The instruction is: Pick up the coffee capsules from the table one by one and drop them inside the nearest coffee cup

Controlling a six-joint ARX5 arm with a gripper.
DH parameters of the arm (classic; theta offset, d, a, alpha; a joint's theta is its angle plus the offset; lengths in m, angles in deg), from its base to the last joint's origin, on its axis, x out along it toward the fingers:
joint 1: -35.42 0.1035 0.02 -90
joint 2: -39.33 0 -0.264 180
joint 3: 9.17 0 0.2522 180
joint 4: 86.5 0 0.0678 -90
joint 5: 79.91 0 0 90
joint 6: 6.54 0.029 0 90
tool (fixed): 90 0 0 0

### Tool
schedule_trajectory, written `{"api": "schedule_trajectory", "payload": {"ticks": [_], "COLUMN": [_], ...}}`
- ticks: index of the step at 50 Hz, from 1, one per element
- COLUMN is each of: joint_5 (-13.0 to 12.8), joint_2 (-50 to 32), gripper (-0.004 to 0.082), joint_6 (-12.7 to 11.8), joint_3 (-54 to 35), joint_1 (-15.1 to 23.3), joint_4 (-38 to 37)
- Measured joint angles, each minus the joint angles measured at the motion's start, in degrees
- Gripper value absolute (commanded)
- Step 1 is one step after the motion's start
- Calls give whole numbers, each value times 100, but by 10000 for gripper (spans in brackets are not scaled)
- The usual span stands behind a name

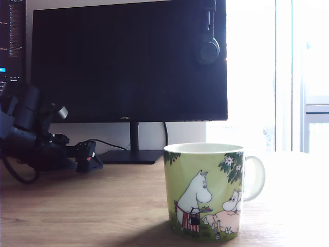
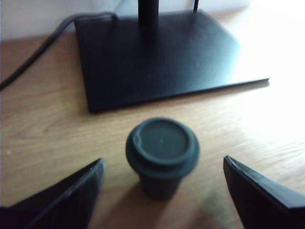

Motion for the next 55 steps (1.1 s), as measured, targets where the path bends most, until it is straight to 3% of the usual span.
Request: {"api": "schedule_trajectory", "payload": {"ticks": [10,21,24,27,33,37,48,55], "joint_5": [0,0,0,0,0,0,0,0], "joint_2": [7,7,7,7,7,7,7,7], "gripper": [727,715,661,554,206,65,52,52], "joint_6": [221,284,291,293,297,299,299,437], "joint_3": [0,2,2,2,4,7,9,9], "joint_1": [0,0,0,0,0,0,0,0], "joint_4": [31,42,42,44,57,59,63,68]}}
